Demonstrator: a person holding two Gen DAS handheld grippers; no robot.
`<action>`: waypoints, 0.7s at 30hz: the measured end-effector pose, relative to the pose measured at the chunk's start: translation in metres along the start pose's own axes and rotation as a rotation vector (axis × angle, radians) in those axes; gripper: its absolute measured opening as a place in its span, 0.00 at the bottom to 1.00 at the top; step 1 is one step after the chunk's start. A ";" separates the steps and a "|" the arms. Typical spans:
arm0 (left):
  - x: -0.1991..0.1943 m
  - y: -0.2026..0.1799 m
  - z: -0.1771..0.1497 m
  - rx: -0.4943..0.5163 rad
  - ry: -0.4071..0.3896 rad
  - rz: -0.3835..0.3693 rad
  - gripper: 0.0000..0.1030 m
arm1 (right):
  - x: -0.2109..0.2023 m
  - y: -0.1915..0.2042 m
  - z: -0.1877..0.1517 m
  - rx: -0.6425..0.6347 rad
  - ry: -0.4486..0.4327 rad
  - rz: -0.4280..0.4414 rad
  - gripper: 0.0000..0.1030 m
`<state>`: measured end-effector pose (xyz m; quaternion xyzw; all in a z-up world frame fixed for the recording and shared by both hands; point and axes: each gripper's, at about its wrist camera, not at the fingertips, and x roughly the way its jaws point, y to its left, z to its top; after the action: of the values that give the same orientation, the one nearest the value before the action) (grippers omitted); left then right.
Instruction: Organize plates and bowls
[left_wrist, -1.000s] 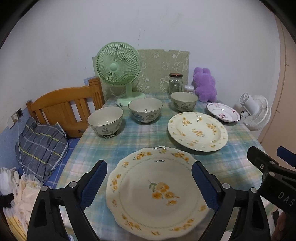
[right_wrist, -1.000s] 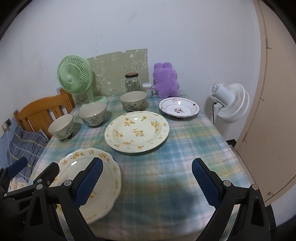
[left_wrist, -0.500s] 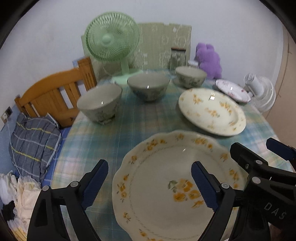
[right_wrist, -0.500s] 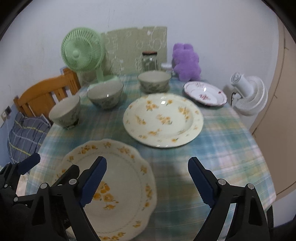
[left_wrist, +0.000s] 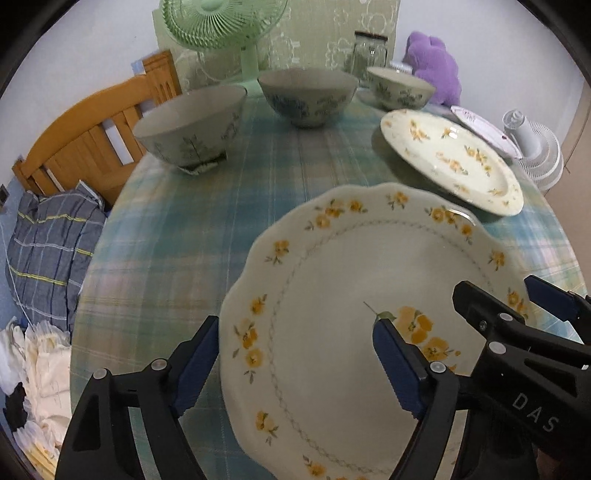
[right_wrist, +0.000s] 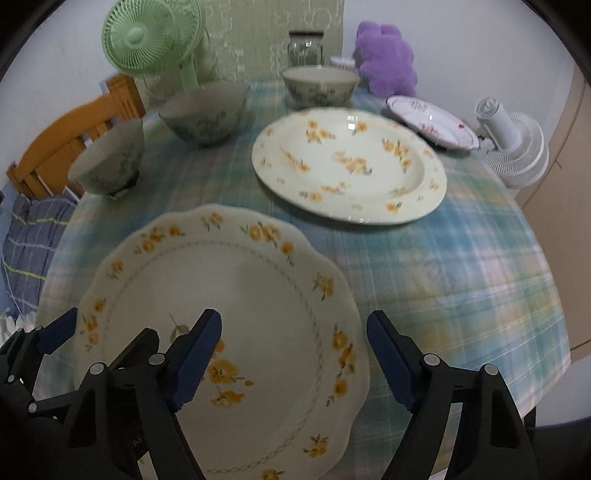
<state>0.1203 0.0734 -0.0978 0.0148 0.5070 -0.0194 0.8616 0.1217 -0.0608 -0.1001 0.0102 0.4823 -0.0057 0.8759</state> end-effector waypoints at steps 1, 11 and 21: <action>0.002 0.001 0.000 -0.003 0.008 -0.006 0.81 | 0.003 0.000 0.000 0.002 0.010 -0.002 0.80; 0.013 0.005 0.007 -0.010 0.036 -0.017 0.78 | 0.024 -0.002 0.010 0.022 0.074 -0.003 0.80; 0.016 0.006 0.013 0.016 0.071 -0.042 0.77 | 0.028 0.003 0.015 0.041 0.119 -0.045 0.81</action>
<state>0.1395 0.0783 -0.1060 0.0116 0.5374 -0.0411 0.8422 0.1492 -0.0582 -0.1163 0.0178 0.5336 -0.0347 0.8449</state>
